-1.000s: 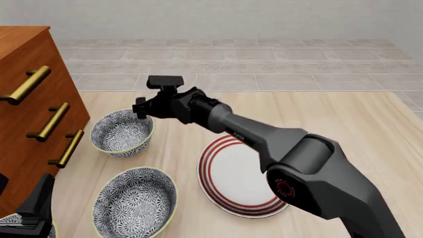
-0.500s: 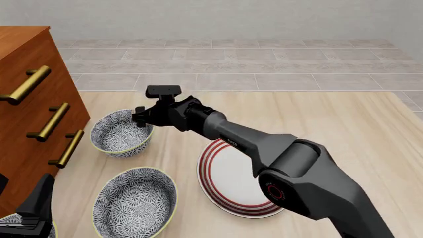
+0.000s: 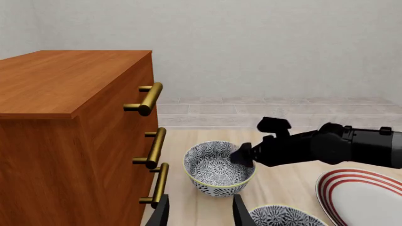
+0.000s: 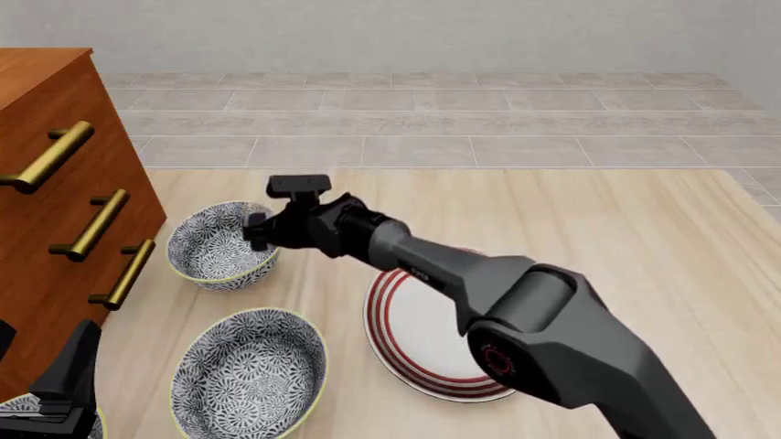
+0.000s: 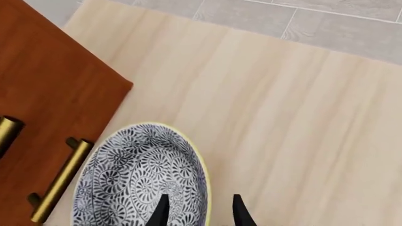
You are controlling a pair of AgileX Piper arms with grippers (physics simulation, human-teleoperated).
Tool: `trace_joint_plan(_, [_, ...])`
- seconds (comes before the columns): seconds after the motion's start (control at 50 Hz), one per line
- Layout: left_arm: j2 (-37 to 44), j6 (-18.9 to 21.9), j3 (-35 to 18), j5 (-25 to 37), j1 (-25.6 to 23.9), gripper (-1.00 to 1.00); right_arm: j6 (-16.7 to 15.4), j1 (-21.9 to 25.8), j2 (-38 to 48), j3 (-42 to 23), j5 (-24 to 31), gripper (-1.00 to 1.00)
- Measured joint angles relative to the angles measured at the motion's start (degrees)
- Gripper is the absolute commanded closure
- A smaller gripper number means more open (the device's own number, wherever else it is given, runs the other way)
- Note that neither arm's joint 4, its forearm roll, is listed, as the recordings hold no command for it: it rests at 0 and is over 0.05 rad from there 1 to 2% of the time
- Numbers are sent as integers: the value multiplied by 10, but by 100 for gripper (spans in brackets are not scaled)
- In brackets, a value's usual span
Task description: Pick up the bowl and put it in the front on the plate.
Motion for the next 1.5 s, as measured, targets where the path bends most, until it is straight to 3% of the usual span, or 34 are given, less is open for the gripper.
trace_joint_plan(0.62, [0, 0, 0, 0, 0, -100, 9, 6, 20, 1, -12, -100])
trace_joint_plan(0.64, [0, 0, 0, 0, 0, -100, 9, 6, 20, 0, -12, 100])
trace_joint_plan(1.5, [0, 0, 0, 0, 0, -100, 1, -1, 0, -22, 6, 100])
